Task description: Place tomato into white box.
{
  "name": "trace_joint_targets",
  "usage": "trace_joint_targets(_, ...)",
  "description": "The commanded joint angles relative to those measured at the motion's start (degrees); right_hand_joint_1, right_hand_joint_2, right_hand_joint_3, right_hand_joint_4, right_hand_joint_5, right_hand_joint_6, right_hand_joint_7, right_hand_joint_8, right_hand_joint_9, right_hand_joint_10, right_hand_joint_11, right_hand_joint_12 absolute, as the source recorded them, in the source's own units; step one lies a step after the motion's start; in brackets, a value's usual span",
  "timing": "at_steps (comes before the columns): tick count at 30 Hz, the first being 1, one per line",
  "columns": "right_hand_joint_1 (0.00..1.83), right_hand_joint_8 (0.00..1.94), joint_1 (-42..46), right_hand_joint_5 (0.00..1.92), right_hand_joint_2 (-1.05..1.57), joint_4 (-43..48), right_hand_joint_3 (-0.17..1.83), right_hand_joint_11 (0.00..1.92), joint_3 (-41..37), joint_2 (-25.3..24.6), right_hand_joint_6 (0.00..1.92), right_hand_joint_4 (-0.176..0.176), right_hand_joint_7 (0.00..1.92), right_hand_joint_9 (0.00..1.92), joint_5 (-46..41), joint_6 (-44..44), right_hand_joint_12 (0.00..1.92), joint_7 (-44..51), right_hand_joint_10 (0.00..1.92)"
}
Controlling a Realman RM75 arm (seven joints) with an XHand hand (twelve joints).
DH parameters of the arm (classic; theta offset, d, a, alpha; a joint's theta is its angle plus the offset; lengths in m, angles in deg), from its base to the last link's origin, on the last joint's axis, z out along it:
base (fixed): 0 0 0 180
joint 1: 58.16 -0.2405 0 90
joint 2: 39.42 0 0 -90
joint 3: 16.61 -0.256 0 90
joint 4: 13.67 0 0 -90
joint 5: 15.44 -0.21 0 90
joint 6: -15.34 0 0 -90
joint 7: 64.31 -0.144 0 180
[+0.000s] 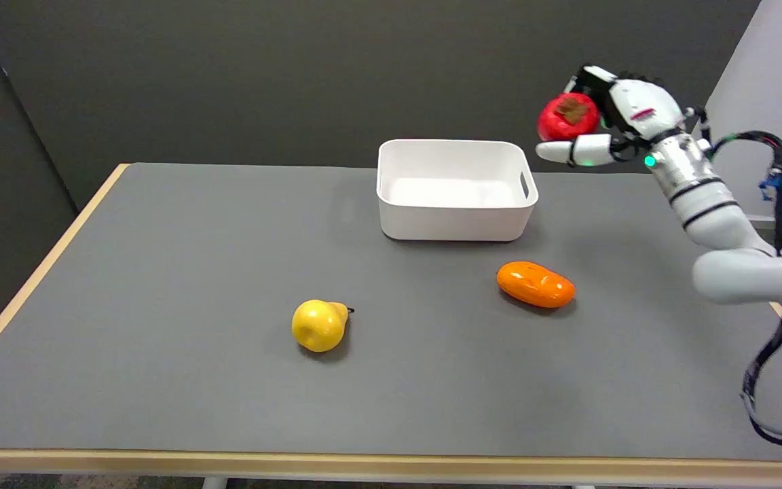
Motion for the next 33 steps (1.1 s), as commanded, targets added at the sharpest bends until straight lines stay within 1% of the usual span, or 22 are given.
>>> trace_joint_targets(1,0.81,1.59,-19.4,0.60,1.13,11.0,0.43,0.36,15.1,-17.9,1.64,0.176,0.84,0.83,-1.8,-10.8,1.92,-0.2,1.92)
trace_joint_targets(7,0.81,1.59,-18.2,0.60,1.13,22.7,0.43,0.37,14.7,-27.1,1.64,0.176,0.84,0.83,-1.8,-16.8,1.92,-0.2,1.92)
trace_joint_targets(10,0.81,1.60,-17.1,0.60,1.13,28.1,0.44,0.38,14.5,-31.2,1.64,0.176,0.84,0.83,-1.9,-18.3,1.92,-0.2,1.92)
trace_joint_targets(13,0.81,1.60,-15.9,0.60,1.13,30.4,0.44,0.39,13.6,-33.2,1.64,0.176,0.84,0.82,-1.9,-19.9,1.92,-0.2,1.92)
trace_joint_targets(17,0.80,1.60,-14.8,0.60,1.13,31.5,0.44,0.42,13.2,-33.8,1.65,0.176,0.84,0.82,-1.9,-23.1,1.92,0.2,1.92)
trace_joint_targets(25,0.80,1.60,-9.9,0.60,1.13,35.4,0.43,0.43,11.1,-34.5,1.65,0.176,0.84,0.82,-1.9,-25.5,1.92,0.4,1.92)
trace_joint_targets(33,0.80,1.58,-7.2,0.60,1.13,36.4,0.43,0.42,7.7,-33.3,1.64,0.176,0.84,0.81,-1.9,-27.0,1.92,0.5,1.92)
